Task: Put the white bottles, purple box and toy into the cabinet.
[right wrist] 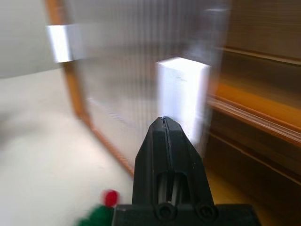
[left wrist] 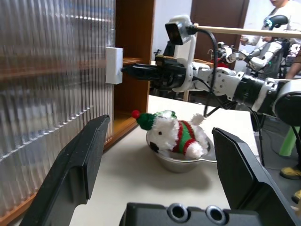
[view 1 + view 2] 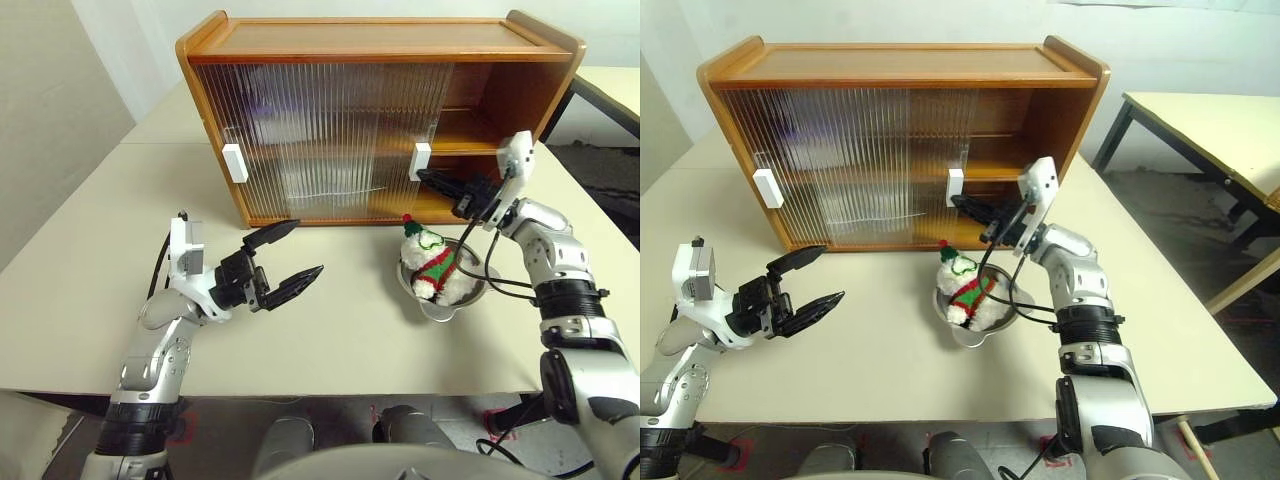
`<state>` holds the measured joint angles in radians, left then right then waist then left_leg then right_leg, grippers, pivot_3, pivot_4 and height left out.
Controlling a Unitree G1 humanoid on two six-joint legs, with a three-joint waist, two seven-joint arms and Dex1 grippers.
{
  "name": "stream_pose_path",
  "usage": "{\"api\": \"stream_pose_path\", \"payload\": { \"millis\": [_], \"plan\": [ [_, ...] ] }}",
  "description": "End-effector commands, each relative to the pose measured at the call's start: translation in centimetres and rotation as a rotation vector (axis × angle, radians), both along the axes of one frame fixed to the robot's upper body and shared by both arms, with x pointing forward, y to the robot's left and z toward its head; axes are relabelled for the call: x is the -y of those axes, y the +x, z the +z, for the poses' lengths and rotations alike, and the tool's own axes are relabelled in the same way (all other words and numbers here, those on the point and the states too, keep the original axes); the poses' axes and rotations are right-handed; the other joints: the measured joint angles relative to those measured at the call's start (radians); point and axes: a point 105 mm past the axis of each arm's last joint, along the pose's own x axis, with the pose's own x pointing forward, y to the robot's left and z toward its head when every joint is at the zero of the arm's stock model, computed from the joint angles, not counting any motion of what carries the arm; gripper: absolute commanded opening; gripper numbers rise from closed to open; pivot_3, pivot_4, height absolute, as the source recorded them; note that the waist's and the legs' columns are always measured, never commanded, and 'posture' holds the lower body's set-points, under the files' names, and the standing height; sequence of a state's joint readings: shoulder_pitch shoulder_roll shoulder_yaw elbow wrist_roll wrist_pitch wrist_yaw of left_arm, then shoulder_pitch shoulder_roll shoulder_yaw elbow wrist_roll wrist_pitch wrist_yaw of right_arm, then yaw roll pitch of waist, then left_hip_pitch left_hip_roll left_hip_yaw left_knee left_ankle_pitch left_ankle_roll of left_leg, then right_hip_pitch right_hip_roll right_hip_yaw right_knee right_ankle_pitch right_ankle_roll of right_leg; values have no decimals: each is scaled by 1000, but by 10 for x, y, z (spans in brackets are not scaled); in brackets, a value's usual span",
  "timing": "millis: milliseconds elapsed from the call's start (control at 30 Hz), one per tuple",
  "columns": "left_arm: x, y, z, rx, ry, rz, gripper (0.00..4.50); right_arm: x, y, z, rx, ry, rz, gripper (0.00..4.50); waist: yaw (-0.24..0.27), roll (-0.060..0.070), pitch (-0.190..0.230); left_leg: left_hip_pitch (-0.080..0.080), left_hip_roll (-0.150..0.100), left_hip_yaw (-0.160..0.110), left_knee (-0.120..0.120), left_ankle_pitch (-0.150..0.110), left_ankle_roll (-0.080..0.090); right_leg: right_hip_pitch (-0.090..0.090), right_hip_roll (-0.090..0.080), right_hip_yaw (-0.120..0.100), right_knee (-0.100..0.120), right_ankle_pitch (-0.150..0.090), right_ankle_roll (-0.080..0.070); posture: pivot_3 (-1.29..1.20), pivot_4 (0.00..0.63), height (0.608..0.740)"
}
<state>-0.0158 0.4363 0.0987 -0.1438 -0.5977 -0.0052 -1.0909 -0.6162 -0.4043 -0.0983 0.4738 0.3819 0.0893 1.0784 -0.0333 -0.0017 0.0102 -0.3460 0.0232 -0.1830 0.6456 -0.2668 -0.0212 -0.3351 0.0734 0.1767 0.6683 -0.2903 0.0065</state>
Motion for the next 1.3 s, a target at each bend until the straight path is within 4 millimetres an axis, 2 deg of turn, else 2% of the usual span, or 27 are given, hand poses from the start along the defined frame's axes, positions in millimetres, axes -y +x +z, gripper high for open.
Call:
{"api": "stream_pose_path", "payload": {
  "millis": [33,233,333,400,567,700,867,967,1100,1300],
  "plan": [
    [-1,1,-5,-7,13,3,4500,-15,-4,4,1,-3,51,24,2,0,0,0,0,0,0,0,0,0,0,0,0,0,0,-34,3,740],
    [0,1,-9,-18,7,12,4500,-43,-9,7,-6,15,128,24,4,0,0,0,0,0,0,0,-1,0,0,0,0,0,-1,-30,2,740],
    [1,2,-10,-21,4,17,4500,-44,-11,9,-6,16,142,24,5,0,0,0,0,0,0,0,-1,0,0,0,0,0,-1,-26,3,740],
    [0,2,-10,-21,4,22,4500,-35,-12,11,-11,14,134,24,8,0,0,0,0,0,0,0,-1,0,0,0,0,0,-1,-26,3,740],
    [-3,1,-12,-26,9,31,4500,9,-10,6,-43,-46,39,24,20,0,0,-1,0,0,1,1,-2,0,-1,0,0,-1,-2,-28,3,740],
    [-4,1,-14,-32,15,22,4500,35,-6,6,-51,-67,-40,24,19,0,0,0,0,0,1,1,-2,0,0,-1,0,-1,-2,-40,1,740],
    [-3,2,-14,-32,19,10,4500,54,-3,-2,-65,-79,-98,24,17,0,0,1,0,0,1,1,-2,1,0,-1,1,0,-2,-46,0,740],
    [-2,2,-14,-33,24,5,4500,63,5,-9,-72,-84,-178,24,16,0,0,0,0,0,1,1,-2,1,0,0,1,0,-1,-46,0,740],
    [-2,2,-14,-33,28,3,4500,57,15,-7,-56,-66,-208,24,12,0,-1,0,0,0,1,1,-1,1,0,0,1,0,-1,-48,0,740],
    [-3,2,-13,-30,34,7,4500,30,23,0,-30,-59,-163,24,5,0,-1,0,0,0,1,1,-1,1,0,0,0,1,0,-39,0,740]
  ]
}}
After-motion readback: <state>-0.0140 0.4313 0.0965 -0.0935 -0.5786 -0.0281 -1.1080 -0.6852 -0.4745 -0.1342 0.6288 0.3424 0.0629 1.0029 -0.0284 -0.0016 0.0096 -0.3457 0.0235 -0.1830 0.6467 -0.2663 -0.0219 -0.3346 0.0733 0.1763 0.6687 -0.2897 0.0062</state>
